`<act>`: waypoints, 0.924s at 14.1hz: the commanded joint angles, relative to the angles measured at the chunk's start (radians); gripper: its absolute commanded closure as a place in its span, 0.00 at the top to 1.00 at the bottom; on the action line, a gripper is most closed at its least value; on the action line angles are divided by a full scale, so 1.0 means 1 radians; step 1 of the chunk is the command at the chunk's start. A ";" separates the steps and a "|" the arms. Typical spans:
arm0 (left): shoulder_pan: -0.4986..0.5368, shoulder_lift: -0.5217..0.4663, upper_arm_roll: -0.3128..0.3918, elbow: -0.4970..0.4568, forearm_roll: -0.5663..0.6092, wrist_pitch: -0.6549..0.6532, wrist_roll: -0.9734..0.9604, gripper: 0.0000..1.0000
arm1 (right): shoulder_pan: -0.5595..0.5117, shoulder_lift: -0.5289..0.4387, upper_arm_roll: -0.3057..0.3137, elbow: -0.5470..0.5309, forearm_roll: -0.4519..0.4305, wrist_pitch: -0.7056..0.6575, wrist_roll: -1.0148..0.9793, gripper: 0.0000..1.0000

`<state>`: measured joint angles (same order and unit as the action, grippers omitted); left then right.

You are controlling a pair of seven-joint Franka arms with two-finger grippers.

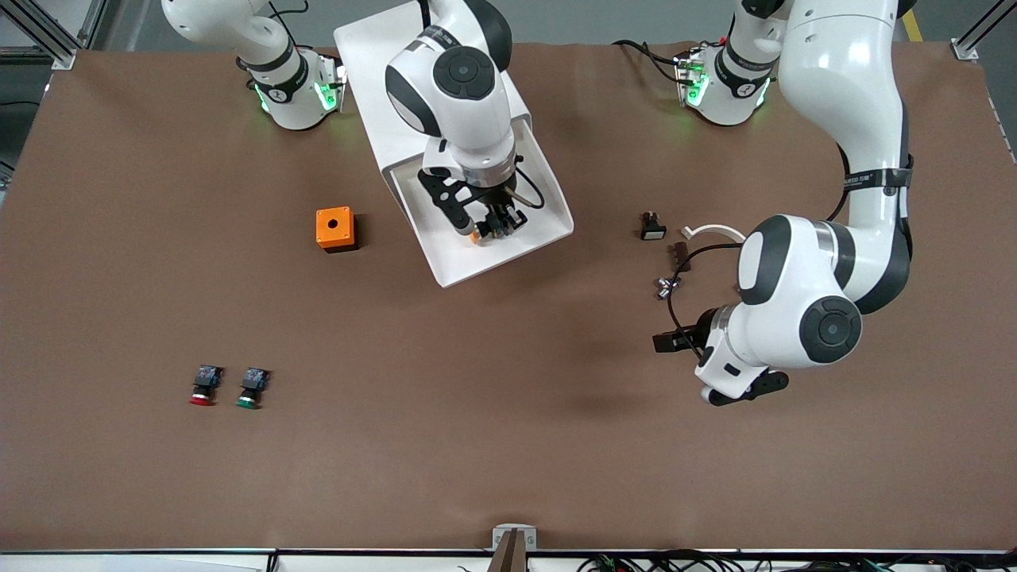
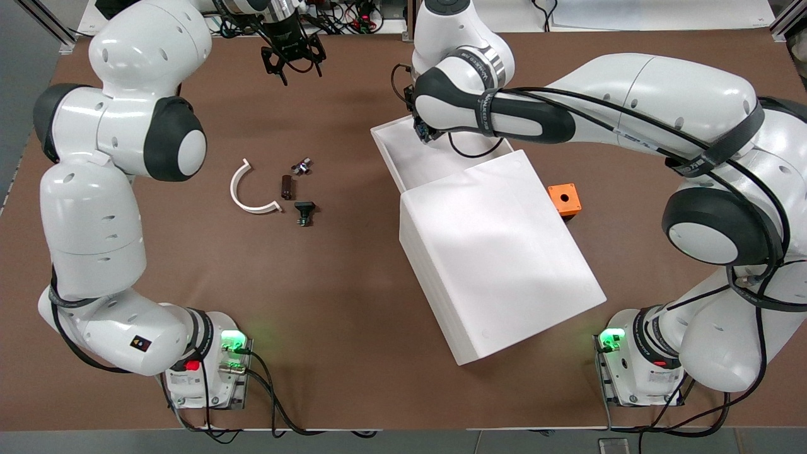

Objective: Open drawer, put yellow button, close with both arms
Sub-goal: 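Carry the yellow button into the open drawer with the right gripper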

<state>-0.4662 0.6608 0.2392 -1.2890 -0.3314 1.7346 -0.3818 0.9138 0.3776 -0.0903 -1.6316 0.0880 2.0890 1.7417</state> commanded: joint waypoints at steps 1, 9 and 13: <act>-0.031 -0.004 -0.008 -0.009 0.020 0.046 0.011 1.00 | 0.017 0.035 -0.012 0.050 -0.019 -0.014 0.006 0.28; -0.173 -0.007 -0.008 -0.007 0.020 0.109 -0.251 1.00 | -0.041 0.027 -0.017 0.122 -0.002 -0.073 -0.189 1.00; -0.261 -0.009 -0.011 -0.006 0.006 0.155 -0.493 1.00 | -0.160 0.012 -0.022 0.242 -0.002 -0.306 -0.532 1.00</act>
<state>-0.6848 0.6613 0.2261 -1.2892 -0.3314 1.8666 -0.7658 0.8234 0.3999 -0.1210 -1.4515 0.0862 1.8841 1.3552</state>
